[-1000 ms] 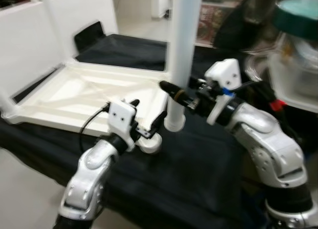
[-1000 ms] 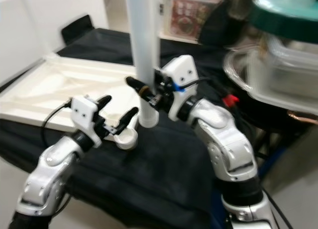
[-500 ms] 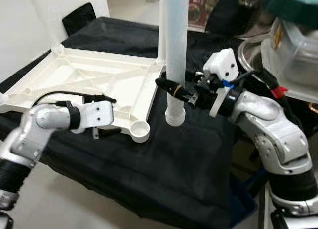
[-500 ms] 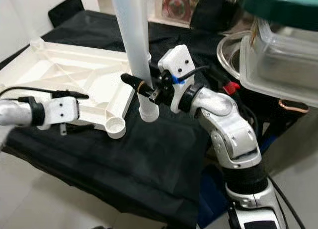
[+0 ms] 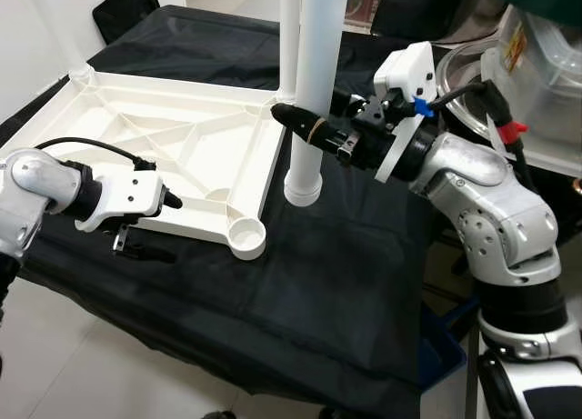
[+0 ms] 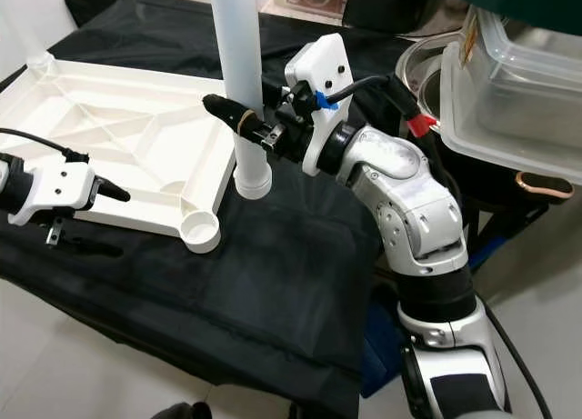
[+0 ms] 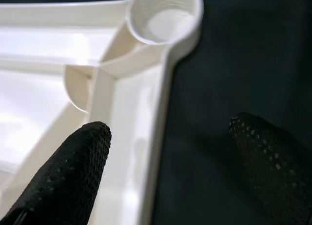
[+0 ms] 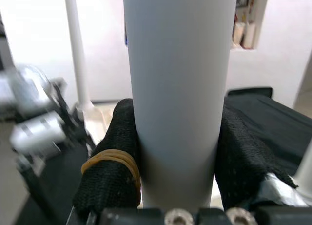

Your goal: Building children table

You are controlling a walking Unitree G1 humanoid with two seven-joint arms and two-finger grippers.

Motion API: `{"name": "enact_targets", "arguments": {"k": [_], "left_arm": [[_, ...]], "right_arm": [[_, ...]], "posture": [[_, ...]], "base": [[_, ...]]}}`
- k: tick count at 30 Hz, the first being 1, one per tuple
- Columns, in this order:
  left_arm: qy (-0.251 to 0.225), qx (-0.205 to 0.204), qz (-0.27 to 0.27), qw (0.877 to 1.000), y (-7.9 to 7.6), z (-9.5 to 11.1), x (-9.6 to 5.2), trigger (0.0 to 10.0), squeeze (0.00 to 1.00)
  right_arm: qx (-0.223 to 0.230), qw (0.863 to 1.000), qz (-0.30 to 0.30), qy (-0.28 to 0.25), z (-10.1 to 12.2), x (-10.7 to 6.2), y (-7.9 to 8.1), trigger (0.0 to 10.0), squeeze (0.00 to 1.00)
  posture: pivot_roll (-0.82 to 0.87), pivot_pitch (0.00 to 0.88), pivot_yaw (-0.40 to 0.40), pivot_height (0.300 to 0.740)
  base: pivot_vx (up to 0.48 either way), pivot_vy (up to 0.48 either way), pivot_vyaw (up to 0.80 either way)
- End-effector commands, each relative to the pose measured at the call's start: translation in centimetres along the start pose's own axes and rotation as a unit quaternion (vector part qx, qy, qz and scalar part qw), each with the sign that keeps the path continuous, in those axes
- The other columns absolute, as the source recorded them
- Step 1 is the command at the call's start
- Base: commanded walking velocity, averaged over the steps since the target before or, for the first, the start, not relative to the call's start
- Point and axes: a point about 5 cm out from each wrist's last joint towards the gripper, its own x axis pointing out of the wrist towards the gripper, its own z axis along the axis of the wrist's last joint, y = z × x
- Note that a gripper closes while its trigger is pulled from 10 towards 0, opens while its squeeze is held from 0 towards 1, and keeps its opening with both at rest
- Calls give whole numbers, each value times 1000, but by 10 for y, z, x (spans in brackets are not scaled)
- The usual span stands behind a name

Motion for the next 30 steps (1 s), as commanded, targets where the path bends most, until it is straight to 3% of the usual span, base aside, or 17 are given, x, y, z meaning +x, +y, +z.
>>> {"name": "enact_targets", "arguments": {"k": [1, 5, 13, 14, 15, 16, 17, 22, 24, 30], "left_arm": [[-1, 4, -5, 1000, -8, -6, 18, 10000, 0], [-27, -6, 14, 1000, -12, -5, 43, 10000, 0], [-15, -7, -18, 1000, -22, -13, 52, 10000, 0], [-6, -3, -20, 1000, -21, -16, 50, 8235, 0], [1, 0, -21, 1000, -21, -18, 48, 8235, 0], [6, 2, -18, 1000, -20, -20, 47, 2510, 0], [9, 3, -14, 1000, -19, -21, 45, 0, 0], [14, 4, -9, 1000, -17, -22, 44, 0, 0], [10, 3, -11, 1000, -19, -22, 46, 0, 0], [-6, 3, -19, 1000, -21, -19, 51, 0, 0]], "right_arm": [[11, 1000, 19, -16, 6, 5, 6, 10000, 0], [17, 999, 22, -18, 6, 7, 8, 10000, 0], [29, 999, 29, -8, 5, 5, 11, 10000, 0], [29, 999, 34, -2, 4, 3, 13, 10000, 0], [29, 999, 38, 2, 4, 2, 14, 10000, 0], [36, 999, 40, 3, 3, 2, 15, 10000, 0], [47, 998, 40, 1, 2, 2, 16, 10000, 0], [60, 997, 47, 2, 0, 5, 23, 10000, 0], [66, 997, 44, 15, -9, 13, 31, 10000, 0], [68, 996, 30, 46, -18, 19, 33, 10000, 0]], "posture": [[-114, 225, -27, 740], [-123, 229, -32, 740], [-132, 235, -24, 740], [-132, 235, -24, 740], [-131, 234, -21, 740], [-132, 235, -22, 740], [-132, 235, -22, 740], [-132, 233, -24, 740], [-134, 232, -29, 740], [-138, 233, -34, 740]], "base": [[0, 0, 0], [0, 0, 0], [0, 0, 0], [0, 0, 0], [0, 0, 0], [0, 0, 0], [0, 0, 0], [0, 0, 0], [0, 0, 0], [0, 0, 0]]}}
